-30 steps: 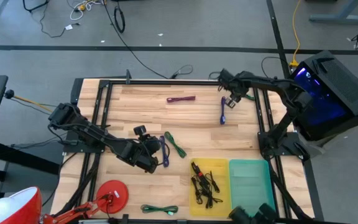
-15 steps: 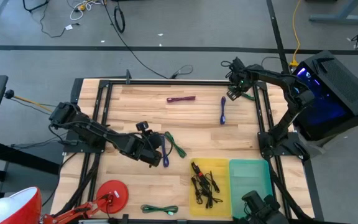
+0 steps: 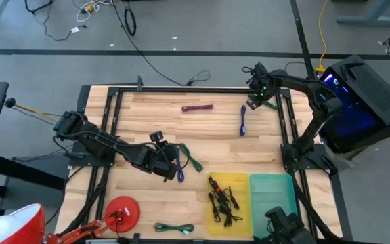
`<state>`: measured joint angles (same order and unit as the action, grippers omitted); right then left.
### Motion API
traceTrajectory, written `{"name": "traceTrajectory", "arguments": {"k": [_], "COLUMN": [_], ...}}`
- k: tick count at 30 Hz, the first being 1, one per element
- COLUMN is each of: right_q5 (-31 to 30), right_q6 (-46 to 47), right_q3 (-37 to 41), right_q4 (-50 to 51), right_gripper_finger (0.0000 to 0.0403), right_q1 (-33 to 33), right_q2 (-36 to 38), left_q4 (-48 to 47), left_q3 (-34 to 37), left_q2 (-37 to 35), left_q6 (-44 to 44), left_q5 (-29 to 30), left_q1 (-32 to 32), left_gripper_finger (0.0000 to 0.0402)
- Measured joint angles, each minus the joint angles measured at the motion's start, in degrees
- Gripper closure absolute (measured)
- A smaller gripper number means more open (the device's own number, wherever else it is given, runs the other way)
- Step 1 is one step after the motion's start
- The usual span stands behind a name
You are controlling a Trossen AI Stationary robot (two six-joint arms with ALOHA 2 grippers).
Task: Pick & Place USB Port
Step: Put the top right green patterned charger cable into the blue bin
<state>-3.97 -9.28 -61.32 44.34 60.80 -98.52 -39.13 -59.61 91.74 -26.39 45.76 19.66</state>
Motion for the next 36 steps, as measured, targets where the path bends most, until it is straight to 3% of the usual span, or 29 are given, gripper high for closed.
{"name": "traceTrajectory", "arguments": {"k": [10,16,22,25,29,32,36], "right_q5": [0.2,-2.3,9.6,13.5,14.1,14.2,9.1], "right_q6": [0.2,1.5,7.5,8.7,8.5,8.1,7.1], "right_q3": [-0.4,-6.6,-9.9,-8.7,-6.6,-3.5,-1.2], "right_q4": [2.0,9.4,14.0,13.7,12.7,6.2,-2.3], "right_gripper_finger": [0.0193,0.0193,0.0193,0.0193,0.0193,0.0193,0.0193], "right_q1": [-0.7,-3.8,-8.2,-11.0,-13.7,-14.4,-13.9], "right_q2": [0.0,0.0,0.1,0.1,0.1,0.1,0.2], "left_q4": [0.6,1.6,1.8,1.8,1.8,1.8,1.7], "left_q3": [0.0,0.0,0.0,0.0,0.0,0.0,0.0], "left_q2": [0.0,0.0,0.0,0.0,0.0,0.0,0.0], "left_q6": [0.7,1.6,1.6,1.6,1.7,1.7,1.6], "left_q5": [-0.2,-0.9,-2.4,-2.5,-2.6,-2.6,-2.6], "left_q1": [-0.3,-1.6,-2.2,-2.2,-2.2,-2.2,-2.1], "left_gripper_finger": [0.0289,0.0289,0.0289,0.0289,0.0289,0.0289,0.0289]}}
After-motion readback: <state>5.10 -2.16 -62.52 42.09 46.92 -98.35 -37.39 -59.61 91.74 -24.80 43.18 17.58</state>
